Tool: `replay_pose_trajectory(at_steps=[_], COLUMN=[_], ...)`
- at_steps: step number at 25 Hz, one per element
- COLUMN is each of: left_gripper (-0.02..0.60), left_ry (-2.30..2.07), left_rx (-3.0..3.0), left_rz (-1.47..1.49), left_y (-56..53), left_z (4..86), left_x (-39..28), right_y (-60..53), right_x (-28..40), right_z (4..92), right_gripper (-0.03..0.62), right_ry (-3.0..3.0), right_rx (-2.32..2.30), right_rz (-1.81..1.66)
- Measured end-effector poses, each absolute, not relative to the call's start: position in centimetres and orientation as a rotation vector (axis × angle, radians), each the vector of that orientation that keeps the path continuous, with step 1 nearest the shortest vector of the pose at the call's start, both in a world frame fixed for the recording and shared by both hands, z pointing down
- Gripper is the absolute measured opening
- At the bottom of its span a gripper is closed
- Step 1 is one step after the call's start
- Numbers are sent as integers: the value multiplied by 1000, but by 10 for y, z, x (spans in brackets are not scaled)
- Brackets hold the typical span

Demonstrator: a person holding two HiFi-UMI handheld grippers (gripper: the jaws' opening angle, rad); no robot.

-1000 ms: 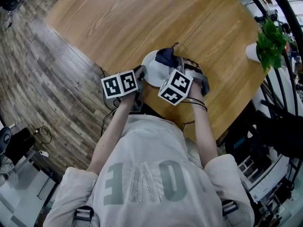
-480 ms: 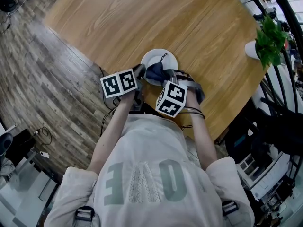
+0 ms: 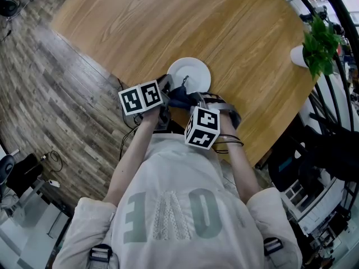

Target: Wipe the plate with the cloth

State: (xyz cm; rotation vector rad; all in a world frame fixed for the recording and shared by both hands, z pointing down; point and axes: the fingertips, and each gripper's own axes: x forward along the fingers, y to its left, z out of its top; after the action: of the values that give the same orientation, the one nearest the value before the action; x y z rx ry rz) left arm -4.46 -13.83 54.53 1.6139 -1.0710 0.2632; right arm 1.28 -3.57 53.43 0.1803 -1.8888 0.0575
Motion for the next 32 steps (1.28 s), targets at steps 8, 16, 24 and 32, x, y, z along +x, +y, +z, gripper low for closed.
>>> replay_pose_trajectory(at_steps=[8,16,24,32], left_gripper=[46,46,46,46], left_ry=[-1068,-1064,-1061,-1059], left_rx=[1612,1611,1609,1609], left_rz=[261,260,256,256], left_y=[-139,-139,-139,-139], left_z=[544,545,543,544], left_x=[-45,-43,-45,-43], right_y=[-140,-172,-157,-113], right_x=[55,58,41,7], right_z=[512,533,536,540], right_gripper=[57,57,57,57], right_ry=[-1864,-1771,-1732,-1806], right_rx=[643,650,590,418], right_rz=[138,75,21,34])
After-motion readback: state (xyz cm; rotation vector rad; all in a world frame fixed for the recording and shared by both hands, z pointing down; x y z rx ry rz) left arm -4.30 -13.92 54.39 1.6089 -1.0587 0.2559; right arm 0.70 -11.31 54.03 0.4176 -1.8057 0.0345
